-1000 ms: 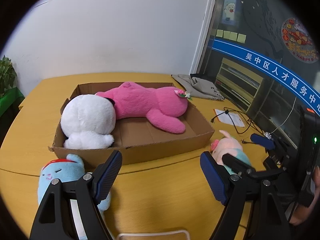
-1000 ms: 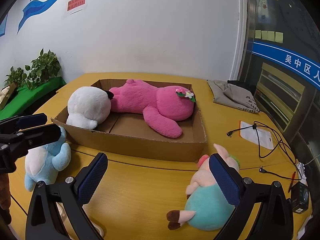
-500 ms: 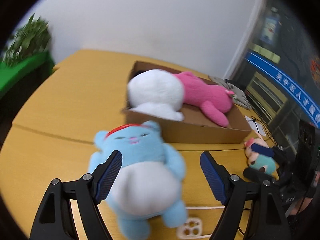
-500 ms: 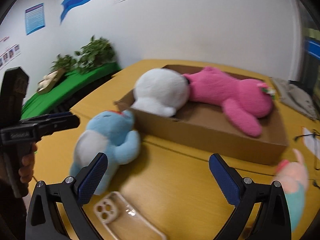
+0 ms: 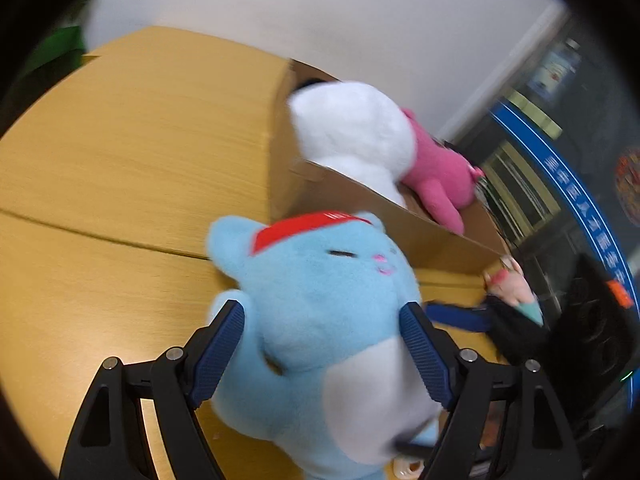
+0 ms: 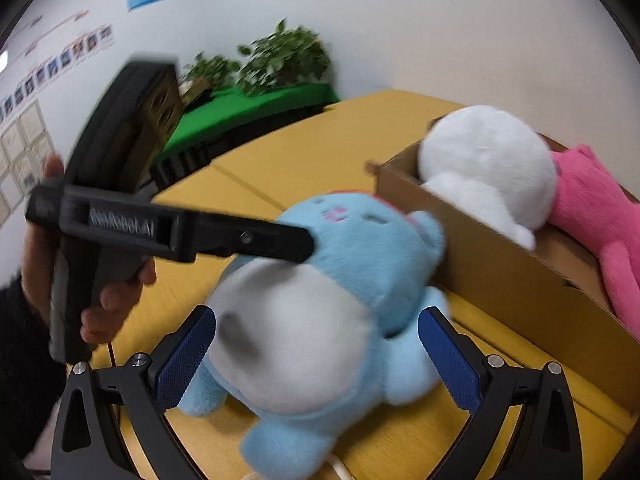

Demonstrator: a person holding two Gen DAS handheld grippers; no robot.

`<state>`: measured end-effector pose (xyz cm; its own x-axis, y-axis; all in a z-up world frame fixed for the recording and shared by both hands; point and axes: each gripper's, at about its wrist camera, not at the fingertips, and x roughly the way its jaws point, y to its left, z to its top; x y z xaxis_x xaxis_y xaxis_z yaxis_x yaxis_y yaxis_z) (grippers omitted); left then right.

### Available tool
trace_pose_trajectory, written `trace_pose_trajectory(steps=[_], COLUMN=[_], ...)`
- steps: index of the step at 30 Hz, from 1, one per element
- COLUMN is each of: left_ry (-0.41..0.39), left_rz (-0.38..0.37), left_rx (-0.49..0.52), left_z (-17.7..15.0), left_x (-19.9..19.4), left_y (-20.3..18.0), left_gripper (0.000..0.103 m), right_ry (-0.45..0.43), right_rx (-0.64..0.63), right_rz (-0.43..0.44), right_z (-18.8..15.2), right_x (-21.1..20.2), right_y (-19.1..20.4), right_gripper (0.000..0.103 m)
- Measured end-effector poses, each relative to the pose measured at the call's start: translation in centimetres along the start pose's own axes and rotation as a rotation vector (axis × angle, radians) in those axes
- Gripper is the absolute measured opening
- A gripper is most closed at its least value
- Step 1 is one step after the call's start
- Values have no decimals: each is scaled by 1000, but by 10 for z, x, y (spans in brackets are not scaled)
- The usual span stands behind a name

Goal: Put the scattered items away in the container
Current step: 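Close the left gripper on the light-blue plush while the right gripper grasps it too, then lift the light-blue plush with both grippers and carry it over the box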

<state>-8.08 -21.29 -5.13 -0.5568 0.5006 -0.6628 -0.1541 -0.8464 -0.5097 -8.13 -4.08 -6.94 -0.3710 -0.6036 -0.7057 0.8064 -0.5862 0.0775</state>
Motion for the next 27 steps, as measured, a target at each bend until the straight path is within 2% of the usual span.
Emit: trace_pose_trajectory(steps=[3,5,7,11,14,17,21,24,27], left_ry=[38,49,58,45,-2,-75,-165,-185,-188], left_rz=[41,34,13,5,11,-8,-50,-80,-84], left_rx=[74,73,54,75,141,231,358,403,422], left_z=[-7,-9,-10,-8,-1,21,72,109,144], left_x=[8,11,12,4,-12,-33,-40,-26,9], left_y=[-15,-18,-17,-37,-70,-117,-183,-212,-229], left_gripper=[78,77,71,60,59,59,59,59,59], right_ry=[37,35,26,-21,-95,-192,-303,-343,-354], right_rx=[-5,16,42,28,17,25,0,-41,-53], right_rz=[24,34,42,7,-33,-57,-137,-222,-265], right_z=[-11,-14,-18,-25,-28,-21,6,27,41], right_x=[17,16,12,-6,-37,-83,-150,-184,-195], right_y=[3,0,-4,2,5,-1,-27,-63,-104], right_gripper=[99,95,90,79,77,77,77,78,78])
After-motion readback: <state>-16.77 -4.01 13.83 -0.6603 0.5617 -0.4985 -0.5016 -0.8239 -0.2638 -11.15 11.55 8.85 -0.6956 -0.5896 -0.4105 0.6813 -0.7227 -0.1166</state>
